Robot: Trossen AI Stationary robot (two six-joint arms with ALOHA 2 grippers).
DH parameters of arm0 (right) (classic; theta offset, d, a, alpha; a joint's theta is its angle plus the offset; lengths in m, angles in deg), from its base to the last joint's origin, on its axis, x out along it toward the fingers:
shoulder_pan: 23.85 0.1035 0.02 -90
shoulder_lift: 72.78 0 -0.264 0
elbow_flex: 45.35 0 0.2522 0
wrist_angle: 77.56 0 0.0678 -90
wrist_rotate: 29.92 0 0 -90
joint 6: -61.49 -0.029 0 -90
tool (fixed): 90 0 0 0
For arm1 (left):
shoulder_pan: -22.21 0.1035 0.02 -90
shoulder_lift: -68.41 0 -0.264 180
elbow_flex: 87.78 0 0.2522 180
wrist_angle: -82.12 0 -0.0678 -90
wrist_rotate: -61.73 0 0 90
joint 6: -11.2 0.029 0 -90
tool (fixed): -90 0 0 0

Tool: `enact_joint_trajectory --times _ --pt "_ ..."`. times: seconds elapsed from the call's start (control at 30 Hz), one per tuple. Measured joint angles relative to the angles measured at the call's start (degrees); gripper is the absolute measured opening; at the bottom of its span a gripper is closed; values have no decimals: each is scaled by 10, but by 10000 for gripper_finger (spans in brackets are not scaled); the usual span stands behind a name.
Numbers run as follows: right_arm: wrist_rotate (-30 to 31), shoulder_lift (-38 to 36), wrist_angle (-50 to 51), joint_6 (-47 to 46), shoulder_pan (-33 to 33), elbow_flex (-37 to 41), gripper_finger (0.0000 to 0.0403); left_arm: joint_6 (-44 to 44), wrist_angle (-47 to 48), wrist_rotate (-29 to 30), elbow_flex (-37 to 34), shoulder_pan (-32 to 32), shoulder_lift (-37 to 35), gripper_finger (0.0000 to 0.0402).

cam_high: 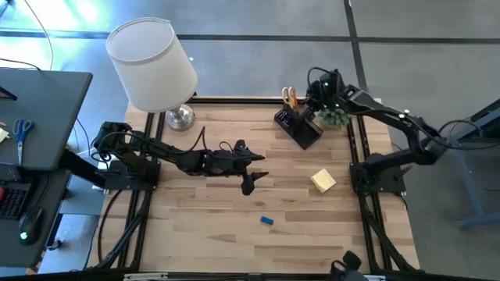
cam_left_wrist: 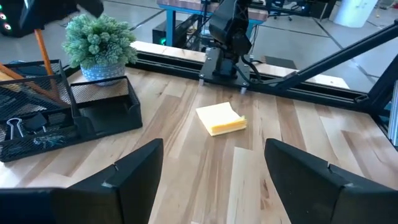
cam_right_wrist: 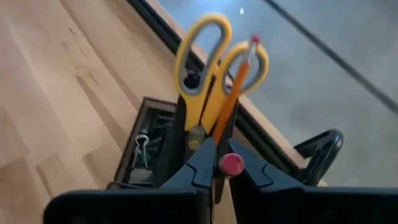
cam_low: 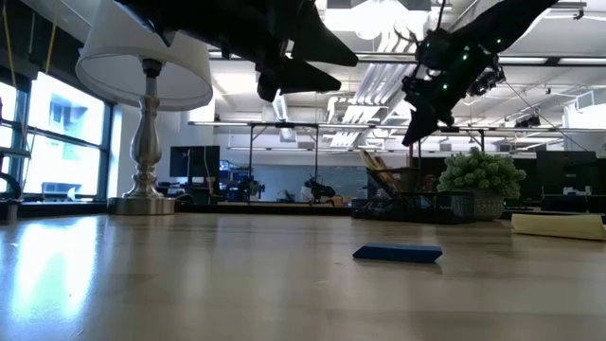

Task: Pick and place office supplies into organizer
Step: Put the orange pencil into the desk organizer, then put the blue eraser into the desk organizer

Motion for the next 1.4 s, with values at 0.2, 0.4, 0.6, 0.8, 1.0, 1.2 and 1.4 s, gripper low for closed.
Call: enact_joint_trajectory --times 0.2,0.4,0.6,0.8,1.0,1.2,1.4 --pt "-13 46 -25 0 -14 -3 34 0 0 0 0 0 0 271" --pt "-34 54 -36 -1 -15 -1 69 0 6 0 0 0 0 271" --pt "-52 2 -25 5 -13 0 110 0 17 -1 0 0 0 271" --pt "-57 -113 4 5 -1 -4 143 1 18 -11 0 0 0 271" --pt "-71 -236 74 -30 53 -4 161 3 18 -37 0 0 0 271" --pt "-99 -294 219 -84 150 -4 158 20 18 -124 0 -2 0 271" --pt "-55 -289 252 -125 283 17 143 68 19 -140 0 -34 0 271"
